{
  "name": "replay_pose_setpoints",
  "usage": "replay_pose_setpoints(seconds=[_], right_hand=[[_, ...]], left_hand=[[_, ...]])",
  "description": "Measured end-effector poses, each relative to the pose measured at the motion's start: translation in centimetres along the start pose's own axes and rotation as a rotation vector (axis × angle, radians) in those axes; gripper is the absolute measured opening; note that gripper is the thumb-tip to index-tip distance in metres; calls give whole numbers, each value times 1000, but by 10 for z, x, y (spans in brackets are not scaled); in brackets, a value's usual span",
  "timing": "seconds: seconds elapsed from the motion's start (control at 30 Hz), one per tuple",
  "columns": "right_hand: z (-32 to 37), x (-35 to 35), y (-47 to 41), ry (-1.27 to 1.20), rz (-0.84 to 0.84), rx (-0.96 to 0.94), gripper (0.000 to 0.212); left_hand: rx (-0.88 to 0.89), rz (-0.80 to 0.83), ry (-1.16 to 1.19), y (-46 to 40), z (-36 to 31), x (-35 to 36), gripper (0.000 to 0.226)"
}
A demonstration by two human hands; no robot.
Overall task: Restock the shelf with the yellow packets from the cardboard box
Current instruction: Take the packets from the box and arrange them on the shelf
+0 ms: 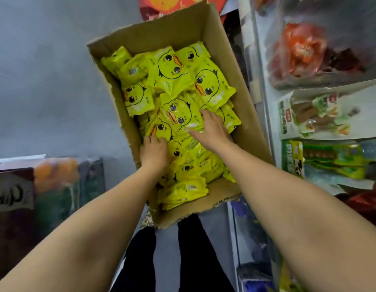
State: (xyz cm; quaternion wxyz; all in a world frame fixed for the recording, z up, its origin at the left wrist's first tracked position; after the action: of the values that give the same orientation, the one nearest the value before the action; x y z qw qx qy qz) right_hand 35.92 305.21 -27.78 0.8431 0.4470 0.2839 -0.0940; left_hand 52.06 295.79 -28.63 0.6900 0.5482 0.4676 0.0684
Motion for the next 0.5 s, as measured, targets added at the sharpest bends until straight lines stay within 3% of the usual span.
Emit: replay_pose_setpoints(seconds=[0.23,0.5], right_hand=[[14,3,-37,-200,-8,113,93],[24,23,-39,-327,-17,134,54]], left_hand=[[-35,-20,-32,-14,4,-9,56],[-51,128,95,-11,3,-8,56]])
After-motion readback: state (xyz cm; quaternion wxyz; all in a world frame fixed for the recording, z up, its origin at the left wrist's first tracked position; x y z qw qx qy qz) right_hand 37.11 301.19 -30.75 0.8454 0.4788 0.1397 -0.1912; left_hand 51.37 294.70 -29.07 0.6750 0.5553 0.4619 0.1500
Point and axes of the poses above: each hand's wrist, its own y-axis away from the middle knuckle, its own x-axis out of the palm, z = x × y, the point moved 3 cm from there along -y, towards the middle knuckle, and after that the axes turned 13 degrees about z, right-handed, at the moved point
